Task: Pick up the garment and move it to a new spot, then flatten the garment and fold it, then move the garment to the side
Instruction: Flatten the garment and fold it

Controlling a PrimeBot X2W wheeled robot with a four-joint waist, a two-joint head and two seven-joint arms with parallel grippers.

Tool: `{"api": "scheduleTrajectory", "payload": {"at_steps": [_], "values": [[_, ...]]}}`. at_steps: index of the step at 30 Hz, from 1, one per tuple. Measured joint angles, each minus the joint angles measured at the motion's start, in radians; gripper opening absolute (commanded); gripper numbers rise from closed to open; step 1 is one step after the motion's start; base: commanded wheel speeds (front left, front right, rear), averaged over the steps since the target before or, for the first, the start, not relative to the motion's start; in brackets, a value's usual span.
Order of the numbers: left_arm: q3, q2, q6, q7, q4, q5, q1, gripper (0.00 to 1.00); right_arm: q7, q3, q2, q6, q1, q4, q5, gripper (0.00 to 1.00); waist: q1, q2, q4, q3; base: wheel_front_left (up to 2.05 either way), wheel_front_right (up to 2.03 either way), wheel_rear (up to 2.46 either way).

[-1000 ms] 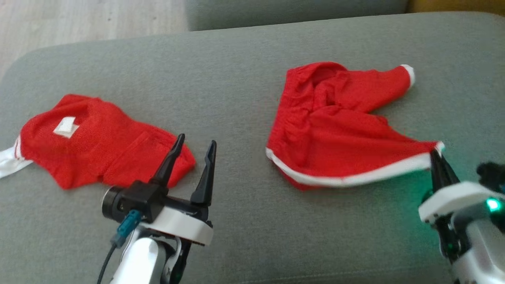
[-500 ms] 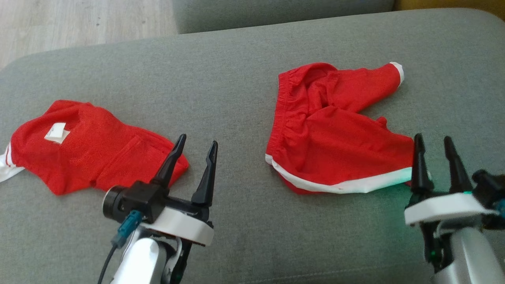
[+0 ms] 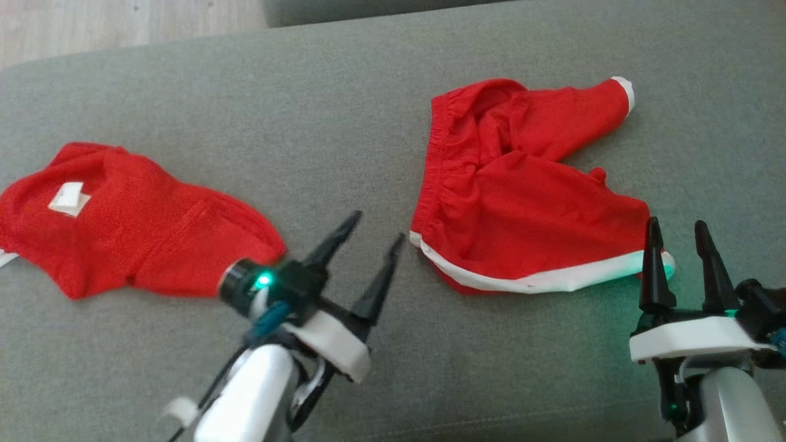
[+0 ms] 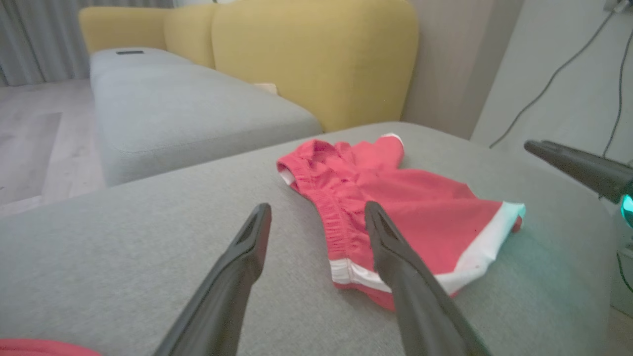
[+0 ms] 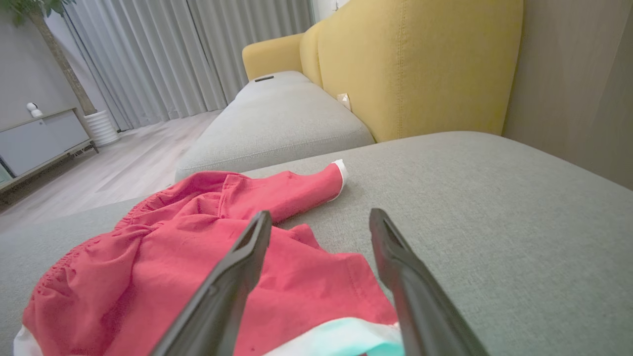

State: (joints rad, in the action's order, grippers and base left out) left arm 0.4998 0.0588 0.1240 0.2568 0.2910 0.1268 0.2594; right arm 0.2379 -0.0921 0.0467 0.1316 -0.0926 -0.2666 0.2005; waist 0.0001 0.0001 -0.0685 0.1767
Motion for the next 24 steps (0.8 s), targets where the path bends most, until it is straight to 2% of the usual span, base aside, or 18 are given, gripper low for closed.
{"api": "scheduleTrajectory", "payload": {"at_steps": [5, 8, 15, 22, 23, 24], "values": [[0.146, 0.019, 0.001, 0.0, 0.139, 0.031, 0.096, 1.0, 0.0, 0.007, -0.001, 0.0, -0.005, 0.002, 0.001, 1.0, 0.0, 0.0, -0.02, 0.029, 0.0, 0.0, 0.0], [0.194, 0.031, 0.001, 0.0, 0.216, 0.073, 0.151, 1.0, 0.0, 0.02, -0.001, 0.0, -0.011, 0.001, 0.004, 1.0, 0.0, 0.0, -0.037, 0.044, 0.0, 0.0, 0.0], [0.253, 0.04, 0.001, 0.0, 0.349, 0.115, 0.26, 1.0, 0.0, 0.033, -0.002, 0.0, -0.038, -0.003, 0.012, 1.0, 0.0001, 0.0, -0.075, 0.075, 0.0, 0.0, 0.0], [0.275, 0.042, 0.001, 0.0, 0.39, 0.13, 0.284, 0.98, 0.001, 0.04, -0.002, 0.0, -0.042, -0.01, 0.024, 1.0, 0.0, 0.0, -0.098, 0.088, 0.0, 0.0, 0.0], [0.277, 0.043, 0.001, 0.0, 0.392, 0.13, 0.284, 0.73, 0.001, 0.04, -0.002, 0.0, -0.042, -0.011, 0.026, 1.0, 0.0, 0.0, -0.1, 0.088, 0.0, 0.0, 0.0], [0.28, 0.043, 0.001, 0.0, 0.393, 0.133, 0.284, 0.09, 0.002, 0.04, -0.002, 0.0, -0.042, -0.013, 0.027, 1.0, 0.0, 0.0, -0.101, 0.088, 0.0, 0.0, 0.0]]}}
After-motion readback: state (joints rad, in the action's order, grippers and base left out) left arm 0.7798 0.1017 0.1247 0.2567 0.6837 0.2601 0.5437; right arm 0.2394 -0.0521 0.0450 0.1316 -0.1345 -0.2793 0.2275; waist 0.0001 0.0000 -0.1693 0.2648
